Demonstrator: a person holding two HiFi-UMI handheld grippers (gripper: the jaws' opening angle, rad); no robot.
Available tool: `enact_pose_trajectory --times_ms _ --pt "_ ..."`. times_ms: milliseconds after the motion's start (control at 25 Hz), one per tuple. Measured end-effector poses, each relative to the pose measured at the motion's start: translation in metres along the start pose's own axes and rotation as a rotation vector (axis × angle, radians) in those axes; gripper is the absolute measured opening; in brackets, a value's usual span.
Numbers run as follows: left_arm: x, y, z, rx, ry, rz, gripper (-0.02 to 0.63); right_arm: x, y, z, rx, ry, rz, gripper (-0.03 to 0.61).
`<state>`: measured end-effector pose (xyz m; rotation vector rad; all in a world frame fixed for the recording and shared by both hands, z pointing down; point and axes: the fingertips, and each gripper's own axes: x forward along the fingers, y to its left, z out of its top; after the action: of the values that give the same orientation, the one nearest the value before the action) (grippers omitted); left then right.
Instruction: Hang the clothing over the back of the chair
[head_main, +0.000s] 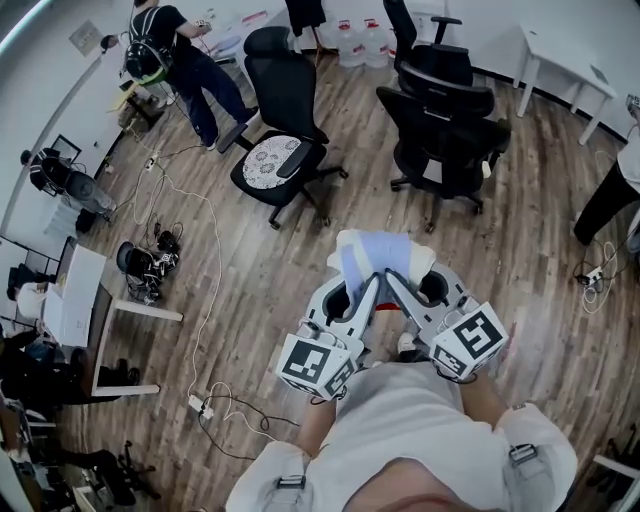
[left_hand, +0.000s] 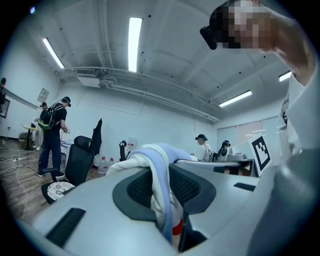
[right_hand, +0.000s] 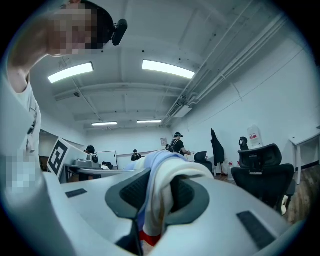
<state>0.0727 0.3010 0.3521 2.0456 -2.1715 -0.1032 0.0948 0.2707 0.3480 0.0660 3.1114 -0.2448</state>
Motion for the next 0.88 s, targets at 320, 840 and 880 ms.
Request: enact_pose_trajectory --times_ms 320,840,880 --pt "0.038 -0.002 0.001 0.007 0.003 0.042 0.092 0.000 -0.039 0.004 0.016 -0.004 0.045 0.094" --pt "0.085 0.016 0.003 -0.003 0.007 0.043 0.092 0.018 -0.085 0.008 0.031 -0.004 0.050 0.092" --pt "0.088 0.020 0.003 -0.005 0.006 0.039 0.092 0.022 -0.088 0.008 0.032 -0.006 0.048 0.092"
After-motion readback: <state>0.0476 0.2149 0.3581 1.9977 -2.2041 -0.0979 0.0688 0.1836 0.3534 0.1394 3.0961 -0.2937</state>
